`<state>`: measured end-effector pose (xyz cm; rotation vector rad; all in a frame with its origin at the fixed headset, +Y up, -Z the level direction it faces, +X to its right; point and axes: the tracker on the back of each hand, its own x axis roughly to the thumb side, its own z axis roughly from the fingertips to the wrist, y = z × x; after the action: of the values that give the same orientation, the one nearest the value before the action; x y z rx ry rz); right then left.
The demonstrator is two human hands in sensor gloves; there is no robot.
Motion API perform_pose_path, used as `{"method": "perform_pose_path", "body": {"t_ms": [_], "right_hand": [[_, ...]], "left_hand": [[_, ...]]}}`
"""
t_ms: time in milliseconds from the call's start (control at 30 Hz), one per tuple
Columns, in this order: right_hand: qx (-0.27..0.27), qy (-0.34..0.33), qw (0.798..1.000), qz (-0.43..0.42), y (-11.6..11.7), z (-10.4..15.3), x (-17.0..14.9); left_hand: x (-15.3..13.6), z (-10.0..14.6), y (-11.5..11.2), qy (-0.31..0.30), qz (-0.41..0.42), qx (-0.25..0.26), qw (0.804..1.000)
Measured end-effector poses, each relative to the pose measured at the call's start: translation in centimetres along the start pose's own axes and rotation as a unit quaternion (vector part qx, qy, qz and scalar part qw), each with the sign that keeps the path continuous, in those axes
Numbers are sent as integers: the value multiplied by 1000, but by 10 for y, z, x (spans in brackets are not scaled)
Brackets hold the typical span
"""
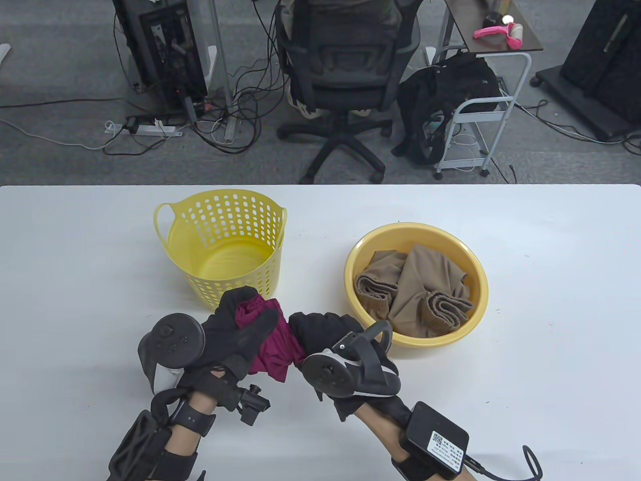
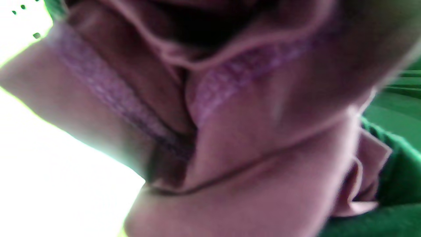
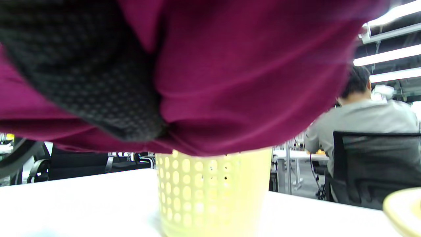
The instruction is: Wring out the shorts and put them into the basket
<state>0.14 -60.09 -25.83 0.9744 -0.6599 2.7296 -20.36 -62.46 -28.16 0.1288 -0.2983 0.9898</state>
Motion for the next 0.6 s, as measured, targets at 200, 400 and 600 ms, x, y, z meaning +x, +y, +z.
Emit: {"method": "perform_pose_path", "body": {"t_ms": [200,400,600], "right_hand": [[-27,-26,998,58,2,3,7],[-37,-51,992,106,2,3,12],[-51,-77,983,157,0,4,17]], "left_hand": [[-1,-2,-1,33,-5,-7,999],[-3,-5,0,51,0,-12,999],[-1,-8,-1,81,-7,-22,996]]}}
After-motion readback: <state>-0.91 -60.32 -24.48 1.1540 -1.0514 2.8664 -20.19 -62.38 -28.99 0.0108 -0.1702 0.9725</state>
